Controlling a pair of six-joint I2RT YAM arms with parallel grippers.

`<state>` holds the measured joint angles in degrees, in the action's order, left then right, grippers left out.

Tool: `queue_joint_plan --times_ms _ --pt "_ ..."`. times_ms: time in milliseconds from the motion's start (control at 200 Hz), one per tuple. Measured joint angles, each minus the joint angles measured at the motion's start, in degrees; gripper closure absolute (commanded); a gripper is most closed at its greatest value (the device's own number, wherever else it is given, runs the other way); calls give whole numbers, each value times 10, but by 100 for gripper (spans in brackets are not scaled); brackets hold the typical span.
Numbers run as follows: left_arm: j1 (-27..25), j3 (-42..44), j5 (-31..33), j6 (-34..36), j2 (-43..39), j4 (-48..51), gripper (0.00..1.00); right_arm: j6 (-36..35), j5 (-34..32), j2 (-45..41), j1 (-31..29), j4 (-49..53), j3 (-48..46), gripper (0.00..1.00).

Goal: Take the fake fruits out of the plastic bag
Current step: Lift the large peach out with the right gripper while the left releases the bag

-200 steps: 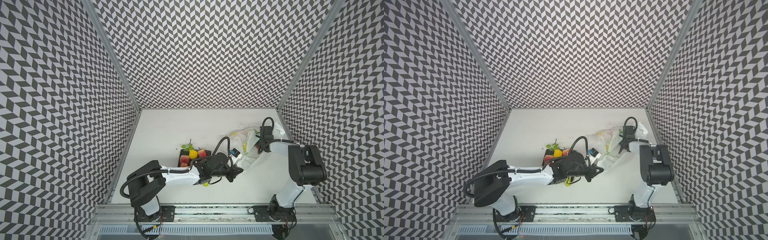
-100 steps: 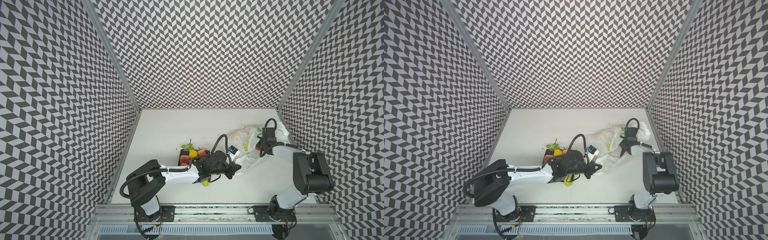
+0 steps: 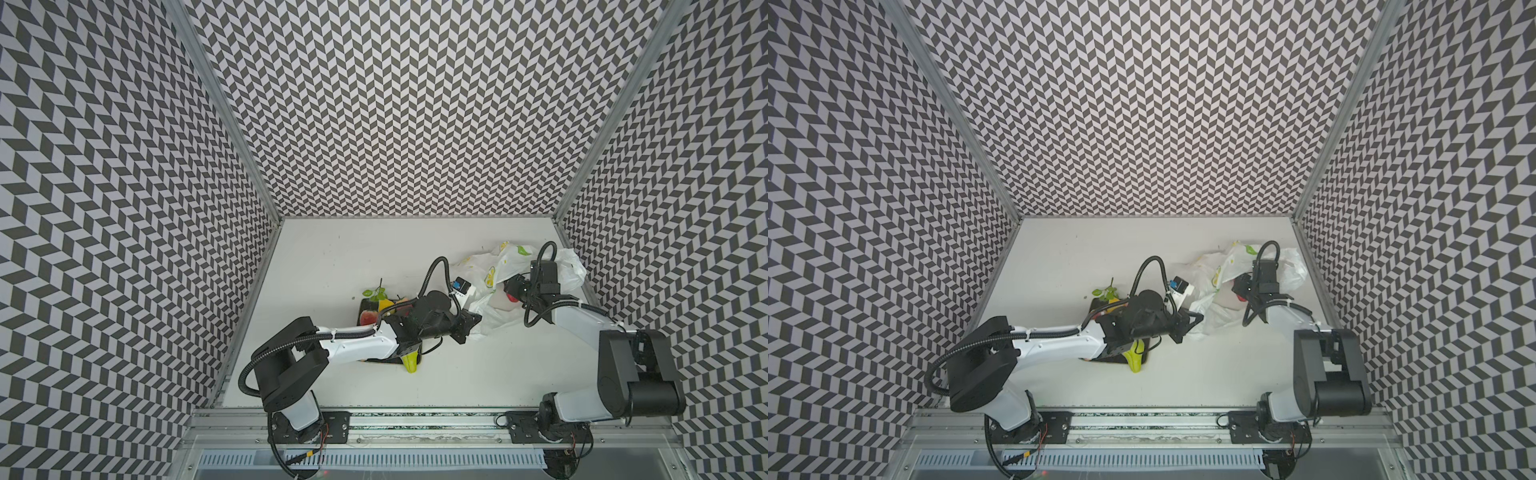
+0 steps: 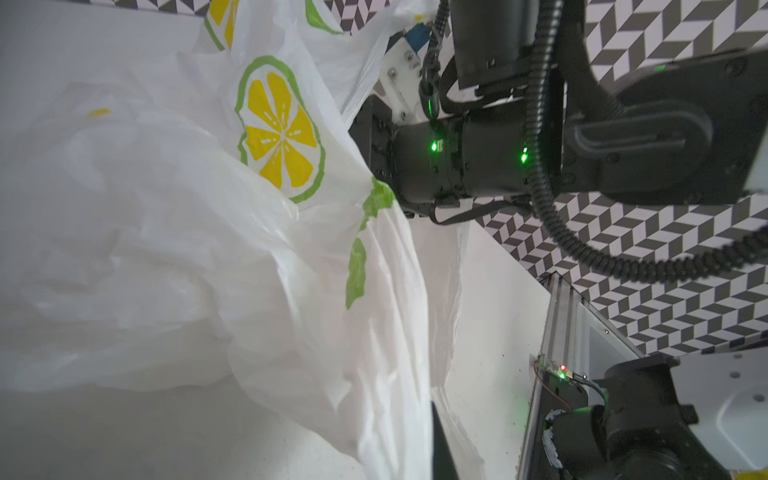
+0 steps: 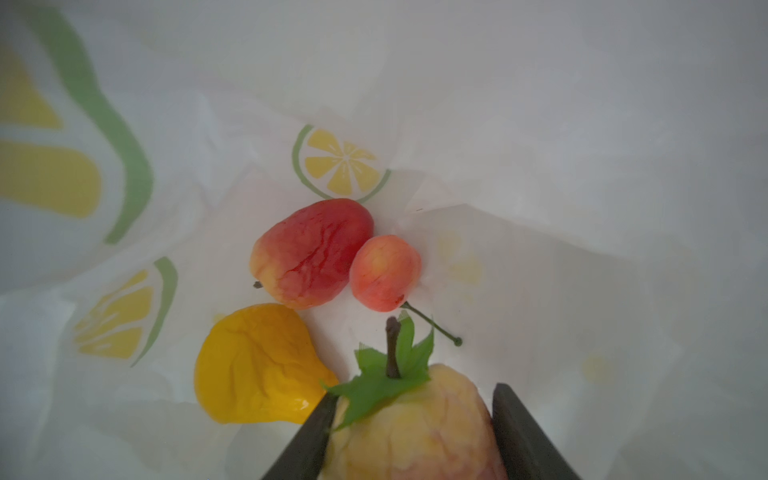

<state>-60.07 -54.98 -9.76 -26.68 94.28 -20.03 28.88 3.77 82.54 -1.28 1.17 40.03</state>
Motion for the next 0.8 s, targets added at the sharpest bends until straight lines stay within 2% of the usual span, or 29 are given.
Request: queue_joint_plan --times_ms 225,801 --pt "20 -49 1 1 35 -7 100 -7 23 -49 -14 0 -21 53" --pt "54 -95 0 2 96 11 100 -9 66 -210 -20 10 -82 53"
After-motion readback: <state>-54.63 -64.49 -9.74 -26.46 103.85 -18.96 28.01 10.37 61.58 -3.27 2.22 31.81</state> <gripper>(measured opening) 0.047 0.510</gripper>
